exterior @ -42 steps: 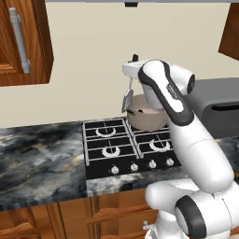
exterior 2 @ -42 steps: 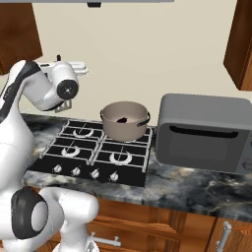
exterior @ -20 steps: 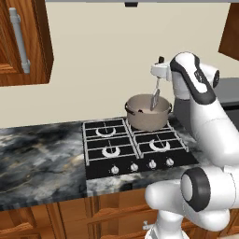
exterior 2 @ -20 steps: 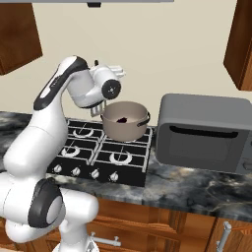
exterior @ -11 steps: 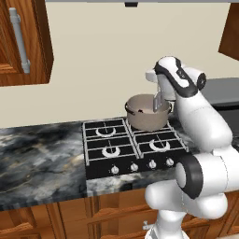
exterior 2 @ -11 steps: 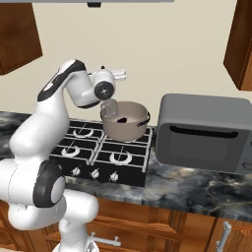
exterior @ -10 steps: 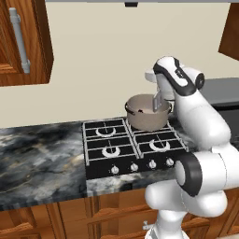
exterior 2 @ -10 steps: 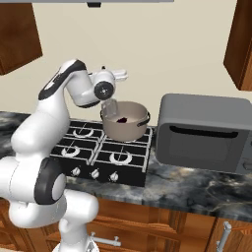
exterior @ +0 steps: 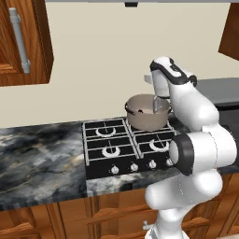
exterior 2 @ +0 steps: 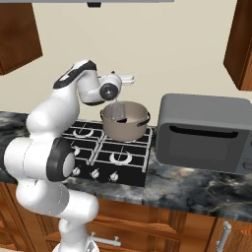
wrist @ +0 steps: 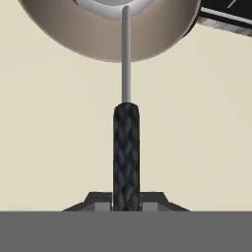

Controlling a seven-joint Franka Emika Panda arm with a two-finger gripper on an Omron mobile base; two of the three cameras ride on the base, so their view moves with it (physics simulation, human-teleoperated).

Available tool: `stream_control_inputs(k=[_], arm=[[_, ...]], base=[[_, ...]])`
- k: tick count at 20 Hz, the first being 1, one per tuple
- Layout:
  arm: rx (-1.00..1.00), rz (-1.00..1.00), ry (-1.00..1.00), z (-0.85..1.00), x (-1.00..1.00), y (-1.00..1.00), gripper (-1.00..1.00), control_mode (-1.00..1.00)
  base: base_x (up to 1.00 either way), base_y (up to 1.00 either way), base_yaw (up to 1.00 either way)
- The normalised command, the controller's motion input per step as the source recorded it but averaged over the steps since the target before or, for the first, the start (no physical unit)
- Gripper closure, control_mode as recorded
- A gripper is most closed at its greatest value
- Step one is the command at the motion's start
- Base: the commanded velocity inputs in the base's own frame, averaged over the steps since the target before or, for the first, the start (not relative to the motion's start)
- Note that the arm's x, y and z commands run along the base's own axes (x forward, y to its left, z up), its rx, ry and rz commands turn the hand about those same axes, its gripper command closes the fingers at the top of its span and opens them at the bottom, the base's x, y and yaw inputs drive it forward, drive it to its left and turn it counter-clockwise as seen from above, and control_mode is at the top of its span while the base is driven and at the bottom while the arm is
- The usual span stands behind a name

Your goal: Put the lemon wedge and eggplant in the pot. Retrieve the spatula and lightly stir the vegetables in the pot.

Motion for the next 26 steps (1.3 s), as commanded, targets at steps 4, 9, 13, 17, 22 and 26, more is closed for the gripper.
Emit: stream_control_inputs(k=[4, 9, 13, 17, 22, 26], arm=[[0.0, -0.01, 0.01, -0.24, 0.51, -0.26, 1.0, -1.0], [0.0, 0.0, 0.0, -0.43, 0.29, -0.12, 1.0, -1.0], [0.0, -0.02, 0.0, -0.34, 0.37, -0.04, 1.0, -1.0], [0.0, -0.03, 0.0, -0.22, 0.46, -0.07, 1.0, -1.0], [0.0, -0.04, 0.0, -0.03, 0.57, -0.01, 1.0, -1.0], [0.0, -0.03, 0.0, -0.02, 0.5, 0.0, 1.0, -1.0]], base=[[0.0, 0.0, 0.0], [0.0, 0.0, 0.0], [0.0, 0.0, 0.0], [0.0, 0.0, 0.0], [0.0, 0.0, 0.0], [0.0, 0.0, 0.0]])
